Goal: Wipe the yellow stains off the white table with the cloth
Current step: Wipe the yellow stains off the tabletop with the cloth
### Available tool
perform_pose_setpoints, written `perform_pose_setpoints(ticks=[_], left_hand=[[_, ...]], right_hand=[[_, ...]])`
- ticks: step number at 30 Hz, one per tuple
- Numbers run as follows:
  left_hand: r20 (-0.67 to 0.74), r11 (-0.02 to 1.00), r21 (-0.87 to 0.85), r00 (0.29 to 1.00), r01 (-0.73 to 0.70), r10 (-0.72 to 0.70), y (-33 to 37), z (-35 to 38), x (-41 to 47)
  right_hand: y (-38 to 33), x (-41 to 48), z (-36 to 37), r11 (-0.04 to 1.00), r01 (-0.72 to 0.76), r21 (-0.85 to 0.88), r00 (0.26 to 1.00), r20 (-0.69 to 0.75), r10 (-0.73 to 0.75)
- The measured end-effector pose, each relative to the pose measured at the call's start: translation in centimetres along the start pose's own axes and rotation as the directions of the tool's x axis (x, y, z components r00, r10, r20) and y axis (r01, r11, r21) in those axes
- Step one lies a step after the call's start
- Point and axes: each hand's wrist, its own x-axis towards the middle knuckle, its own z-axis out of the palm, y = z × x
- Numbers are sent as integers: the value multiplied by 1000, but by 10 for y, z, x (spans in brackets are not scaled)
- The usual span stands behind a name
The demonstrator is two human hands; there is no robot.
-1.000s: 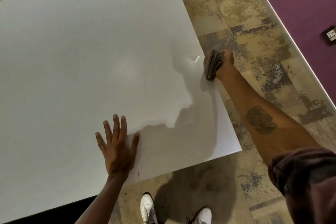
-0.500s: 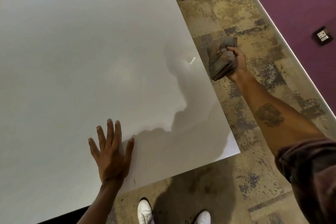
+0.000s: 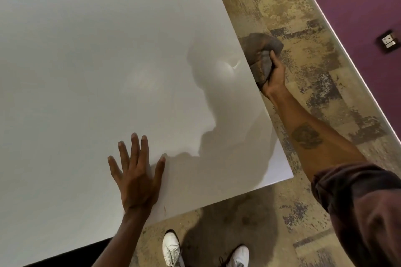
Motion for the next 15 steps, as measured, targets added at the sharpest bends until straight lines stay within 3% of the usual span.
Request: perform_pose_setpoints(ticks=[3,10,15], left_hand=[[-42,1000,22,999,-15,16,-1,4,-1],[-91,996,81,995,-37,44,-4,11,-4],[11,999,36,1000,14,-14,-2,9,-3]], right_hand=[[-4,0,8,998,11,-61,999,35,-9],[0,-20,3,999,43,10,997,59,-44],[-1,-49,-24,999,28,-31,999,25,-27]])
